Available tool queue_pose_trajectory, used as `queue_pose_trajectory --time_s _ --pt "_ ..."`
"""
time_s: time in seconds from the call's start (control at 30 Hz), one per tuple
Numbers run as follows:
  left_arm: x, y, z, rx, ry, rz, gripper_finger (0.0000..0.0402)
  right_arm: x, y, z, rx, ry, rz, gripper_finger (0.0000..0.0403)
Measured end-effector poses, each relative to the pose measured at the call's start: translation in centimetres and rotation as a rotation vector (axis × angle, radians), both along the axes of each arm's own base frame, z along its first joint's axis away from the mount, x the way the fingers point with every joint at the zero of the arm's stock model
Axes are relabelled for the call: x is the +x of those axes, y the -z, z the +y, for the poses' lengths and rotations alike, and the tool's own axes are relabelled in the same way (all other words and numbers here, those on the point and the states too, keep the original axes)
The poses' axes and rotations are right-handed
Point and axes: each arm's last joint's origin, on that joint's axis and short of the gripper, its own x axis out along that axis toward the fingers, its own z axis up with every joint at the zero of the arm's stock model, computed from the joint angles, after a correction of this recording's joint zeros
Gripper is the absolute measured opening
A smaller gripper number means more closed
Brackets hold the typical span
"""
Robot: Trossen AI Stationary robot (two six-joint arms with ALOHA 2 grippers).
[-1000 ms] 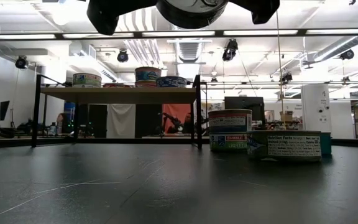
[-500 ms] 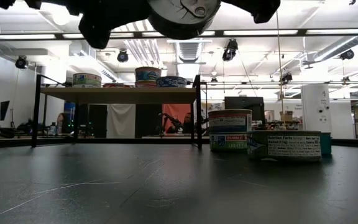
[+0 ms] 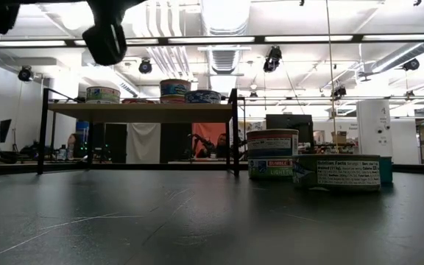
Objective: Stack canned seafood by type on shelf
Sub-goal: Stack the blue tuna can on top of the blue tuna can on the shelf
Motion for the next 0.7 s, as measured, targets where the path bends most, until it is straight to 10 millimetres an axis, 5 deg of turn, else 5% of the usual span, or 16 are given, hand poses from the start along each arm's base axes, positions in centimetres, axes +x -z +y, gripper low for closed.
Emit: queue_pose_trajectory --time_s 0.27,0.7 --pt "-0.3 0.2 0.8 -0.468 0.147 -0.030 0.0127 1.8 0.6 1.4 -0.593 0.034 0.183 0.0293" --pt "0.1 -0.2 0.4 -0.508 0.165 -0.027 0.0130 4.7 0.8 1.3 -0.873 0.201 0.304 0.0273"
